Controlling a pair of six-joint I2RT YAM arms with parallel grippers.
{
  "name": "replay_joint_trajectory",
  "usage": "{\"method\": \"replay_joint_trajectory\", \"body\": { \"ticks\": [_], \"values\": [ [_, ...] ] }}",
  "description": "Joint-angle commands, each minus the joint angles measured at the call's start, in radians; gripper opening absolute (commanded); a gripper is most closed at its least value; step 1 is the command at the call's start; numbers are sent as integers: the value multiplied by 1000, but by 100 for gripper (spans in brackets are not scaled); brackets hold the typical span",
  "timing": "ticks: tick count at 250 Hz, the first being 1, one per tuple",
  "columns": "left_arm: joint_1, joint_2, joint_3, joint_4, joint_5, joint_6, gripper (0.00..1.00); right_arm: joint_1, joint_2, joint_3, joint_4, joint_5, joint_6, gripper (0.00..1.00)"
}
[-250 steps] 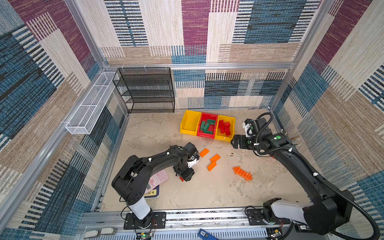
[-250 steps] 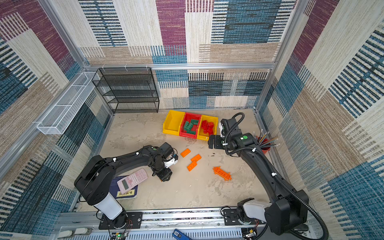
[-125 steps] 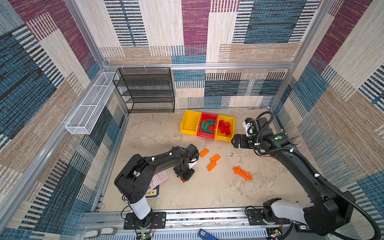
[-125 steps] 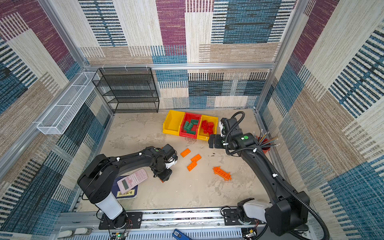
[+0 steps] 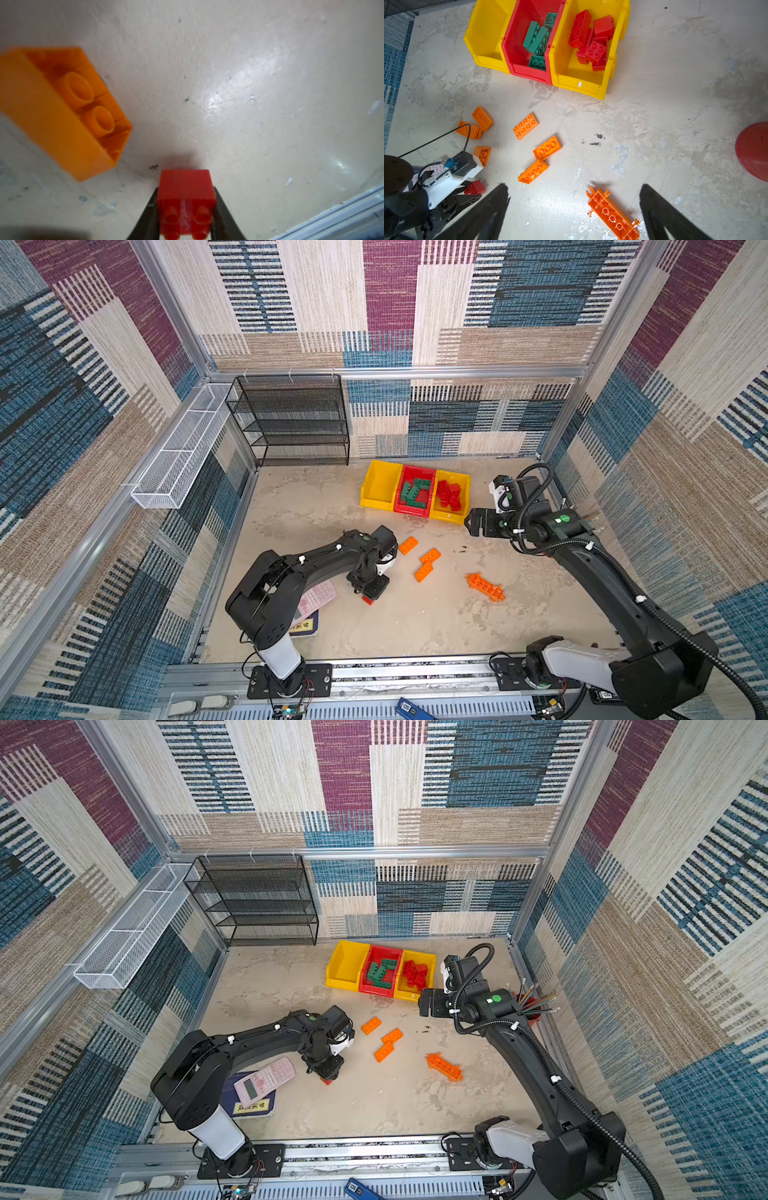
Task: Sort the legos into containers by color
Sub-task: 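Carry the red 2x2 brick with the left gripper and drop it into the yellow bin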
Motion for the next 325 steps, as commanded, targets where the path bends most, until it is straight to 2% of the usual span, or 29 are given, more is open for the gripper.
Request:
{"method": "replay_joint_trajectory", "body": {
  "ticks": [1,47,104,192,257,325],
  "values": [
    [0,-14,75,-34,20,9,16,-2,-10,16,3,13,26,100],
    [1,66,298,-61,43,59,16,-2,-31,35,-17,35,41,100],
    [9,288,669,-79,128,89,16,-3,-77,19,-49,55,69,100],
    [23,602,1115,16,259,-13,16,-5,-203,-41,-111,97,148,100],
    [56,734,1240,287,299,-229,18,-5,-245,-52,-120,113,194,100],
    [92,804,1234,598,364,-424,20,-5,-268,-72,-110,116,241,100]
  ]
}}
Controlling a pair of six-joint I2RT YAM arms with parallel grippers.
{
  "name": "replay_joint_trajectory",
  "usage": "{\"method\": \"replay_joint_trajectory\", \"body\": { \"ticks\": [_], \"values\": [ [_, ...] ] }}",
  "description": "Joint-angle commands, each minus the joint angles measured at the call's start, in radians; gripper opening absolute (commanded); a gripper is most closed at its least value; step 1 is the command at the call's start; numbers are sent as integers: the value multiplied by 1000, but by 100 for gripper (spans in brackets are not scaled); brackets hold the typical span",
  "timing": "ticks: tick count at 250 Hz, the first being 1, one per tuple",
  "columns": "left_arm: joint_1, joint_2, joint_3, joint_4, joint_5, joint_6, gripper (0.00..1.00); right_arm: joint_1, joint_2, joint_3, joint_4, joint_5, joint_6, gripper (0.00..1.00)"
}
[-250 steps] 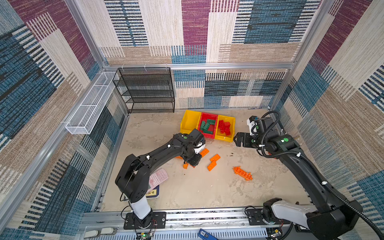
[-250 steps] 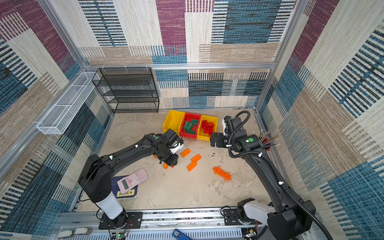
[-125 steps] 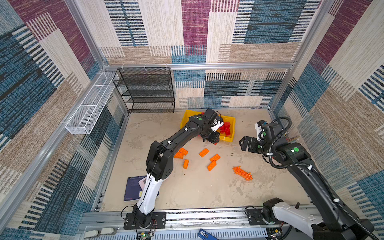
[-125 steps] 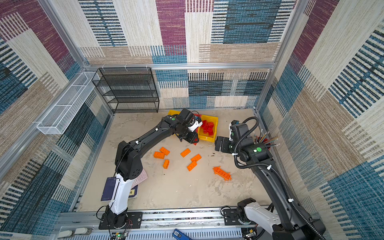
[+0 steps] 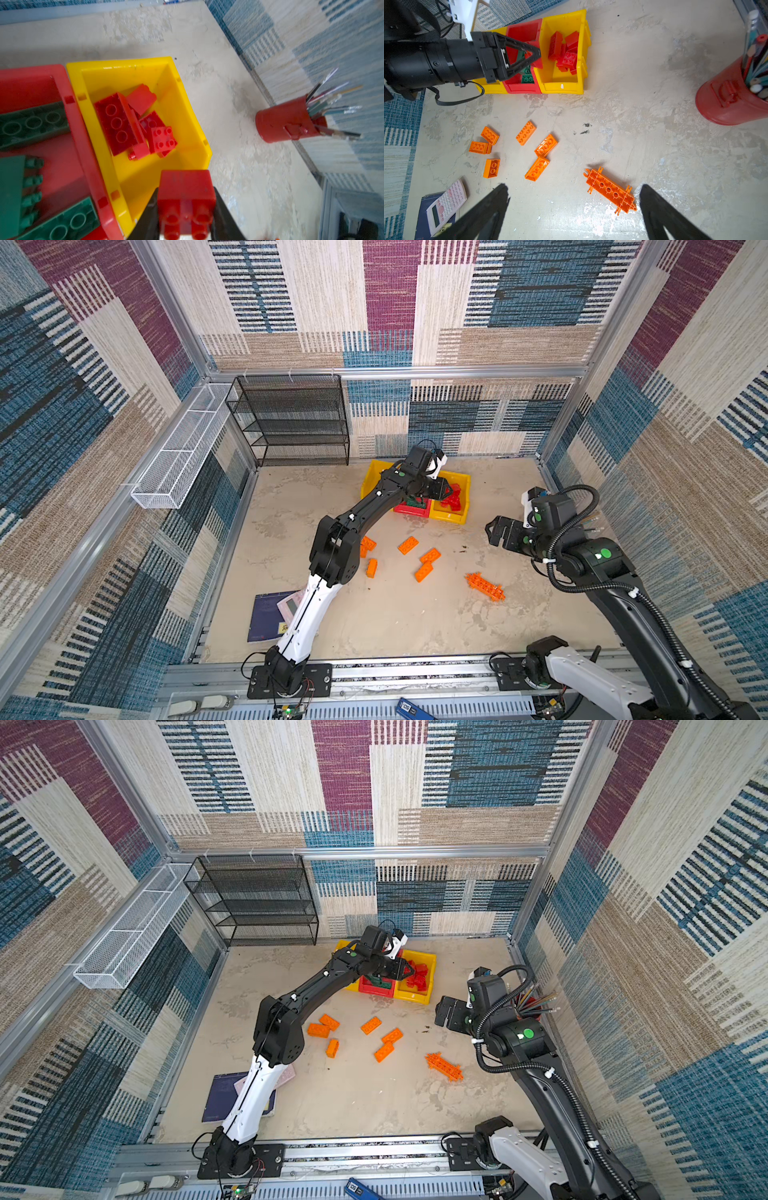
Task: Sort the legos into containers by color
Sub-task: 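Carry the red 2x2 brick with the left gripper and drop it into the yellow bin, then withdraw the left gripper from the bins toward the orange bricks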
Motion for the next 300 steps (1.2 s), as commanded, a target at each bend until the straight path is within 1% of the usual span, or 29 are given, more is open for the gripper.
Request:
{"method": "replay_joint_trajectory", "body": {
  "ticks": [1,22,50,121,151,161,173,187,196,200,215,234,268,283,300],
  "values": [
    [8,35,14,204,57,-140,20,1,-8,-7,0,12,37,100],
    [13,82,67,231,71,-184,21,1,-6,-6,-1,18,42,100],
    [14,134,134,236,82,-210,22,1,-2,2,-6,35,51,100],
    [30,189,194,269,68,-244,22,1,-5,8,-13,55,96,100],
    [36,198,191,280,71,-263,23,1,-2,12,-16,64,112,100],
    [36,199,187,289,75,-270,28,1,-2,14,-16,67,119,100],
    [38,202,186,295,80,-274,40,1,0,18,-16,68,129,100],
    [41,205,184,304,87,-282,51,1,-1,18,-15,67,136,100],
    [43,206,182,314,97,-289,62,1,-2,19,-13,66,140,100],
    [43,205,181,318,101,-292,65,1,-2,20,-14,68,142,100],
    [45,205,176,333,113,-303,66,1,-3,22,-14,67,147,100],
    [45,204,175,344,128,-312,73,1,-5,26,-17,69,149,100],
    [46,177,159,350,144,-317,73,1,-6,32,-18,55,148,100],
    [45,139,115,366,144,-313,74,1,-5,30,-17,45,141,100],
    [46,73,31,398,134,-302,75,1,-3,30,-17,30,128,100]
  ]
}}
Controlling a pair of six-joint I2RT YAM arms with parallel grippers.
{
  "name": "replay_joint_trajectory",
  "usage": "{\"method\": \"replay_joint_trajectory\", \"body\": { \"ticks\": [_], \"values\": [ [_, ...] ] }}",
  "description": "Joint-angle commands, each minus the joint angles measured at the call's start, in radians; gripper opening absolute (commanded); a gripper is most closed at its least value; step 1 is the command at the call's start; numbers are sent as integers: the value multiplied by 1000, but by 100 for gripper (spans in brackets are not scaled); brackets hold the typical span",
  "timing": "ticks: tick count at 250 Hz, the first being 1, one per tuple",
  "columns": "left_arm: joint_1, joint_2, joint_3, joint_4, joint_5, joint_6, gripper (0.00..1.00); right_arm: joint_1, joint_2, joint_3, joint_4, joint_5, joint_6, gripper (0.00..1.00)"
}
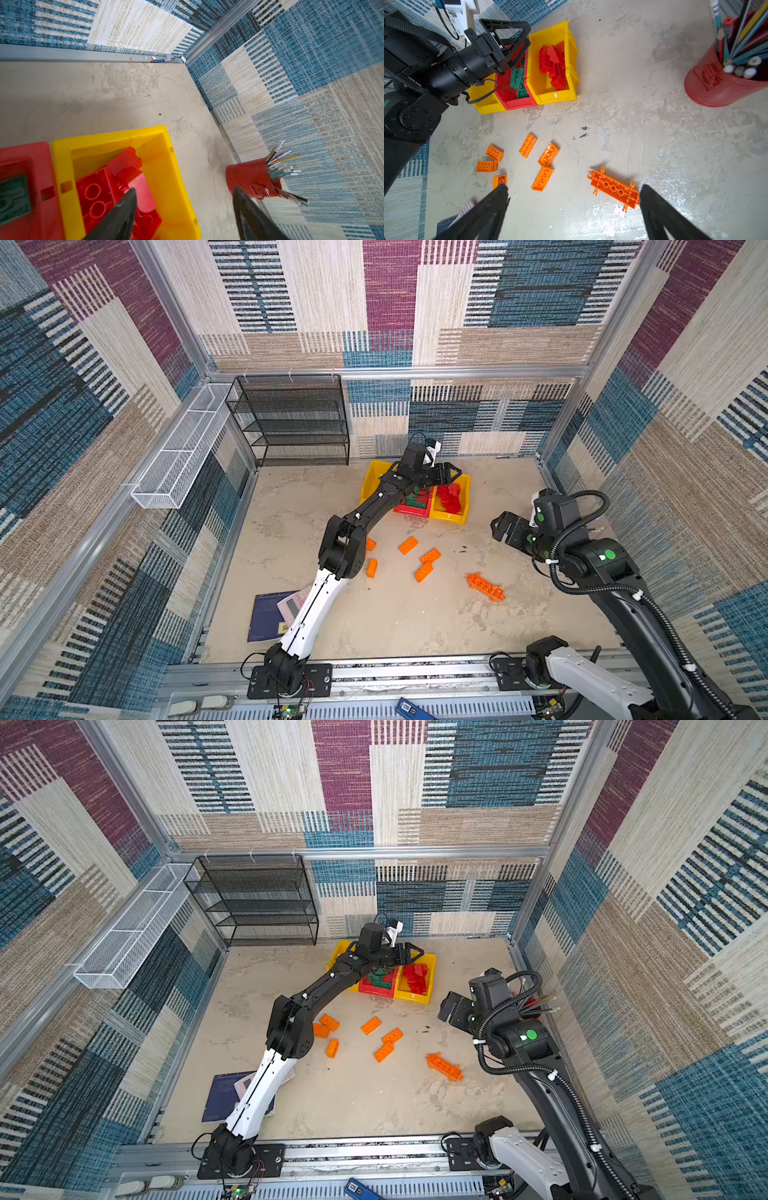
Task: Sort the legos into containers by color
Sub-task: 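Withdraw the left gripper from the bins toward the orange bricks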
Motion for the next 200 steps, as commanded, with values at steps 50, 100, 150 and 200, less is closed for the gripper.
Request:
{"method": "replay_joint_trajectory", "body": {
  "ticks": [50,100,150,200],
  "values": [
    [4,-348,-400,54,-50,108,75,1,43,-4,37,-85,-64,100],
    [43,-656,-788,-41,-219,150,75,1,104,-4,111,-166,-102,100],
    [74,-963,-1166,-165,-445,26,75,1,183,14,171,-225,-146,100],
    [96,-1146,-1424,-222,-536,-144,75,1,284,70,209,-280,-187,100]
  ]
}}
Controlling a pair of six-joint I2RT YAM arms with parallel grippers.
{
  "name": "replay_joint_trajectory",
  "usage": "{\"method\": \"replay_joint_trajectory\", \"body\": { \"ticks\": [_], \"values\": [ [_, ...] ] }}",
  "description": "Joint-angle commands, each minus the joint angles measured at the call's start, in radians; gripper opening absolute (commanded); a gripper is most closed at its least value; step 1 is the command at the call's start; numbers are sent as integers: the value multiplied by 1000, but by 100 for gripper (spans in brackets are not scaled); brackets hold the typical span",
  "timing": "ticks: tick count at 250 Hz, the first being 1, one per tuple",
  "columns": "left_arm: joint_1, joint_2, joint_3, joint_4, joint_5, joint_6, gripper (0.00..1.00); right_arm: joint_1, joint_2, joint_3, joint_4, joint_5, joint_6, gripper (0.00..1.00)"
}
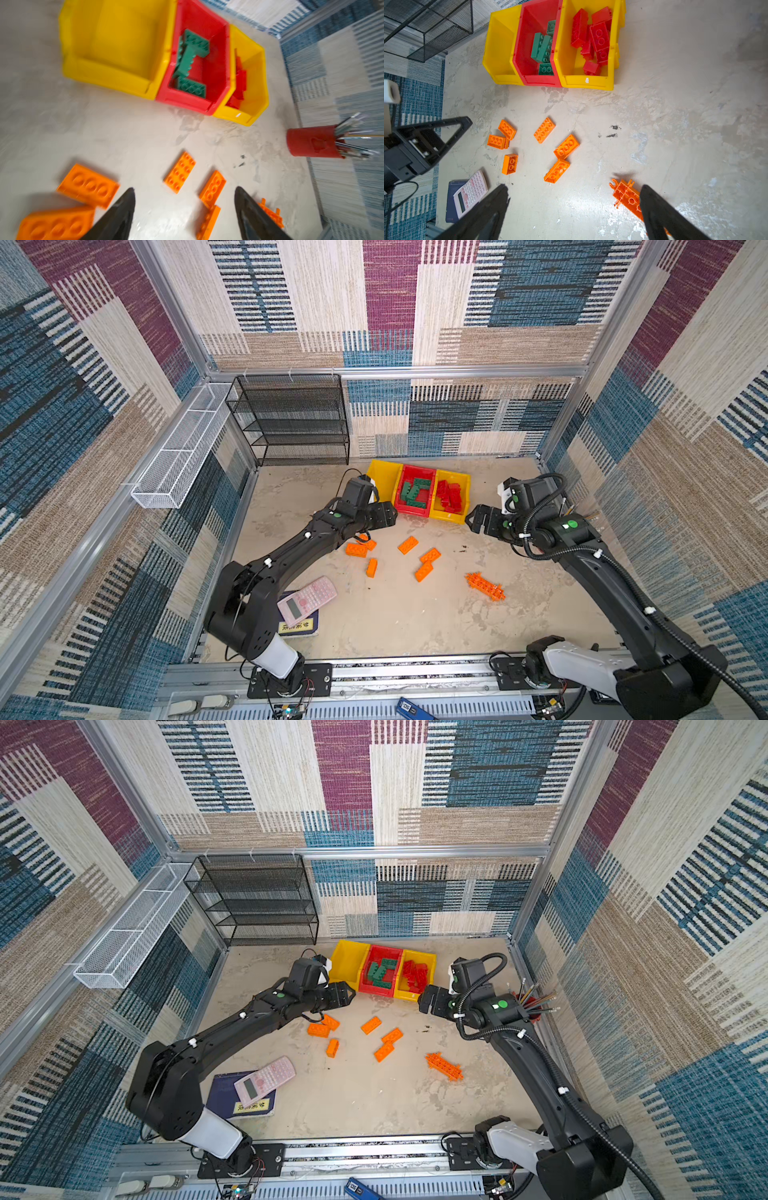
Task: Sort the legos into containers by color
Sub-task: 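Withdraw the left gripper from the bins toward the orange bricks, then lower the left gripper onto an orange 2x3 brick and close on it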
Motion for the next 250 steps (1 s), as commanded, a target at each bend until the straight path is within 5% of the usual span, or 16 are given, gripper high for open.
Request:
{"method": "replay_joint_trajectory", "body": {
  "ticks": [1,97,250],
  "values": [
    [13,-61,-98,-70,-112,-143,74,2,45,36,64,-53,-41,100],
    [92,-19,-153,-146,-96,-286,71,3,104,92,61,-69,-60,100],
    [108,178,12,-249,-94,-249,67,3,35,20,50,-7,-48,100]
  ]
}}
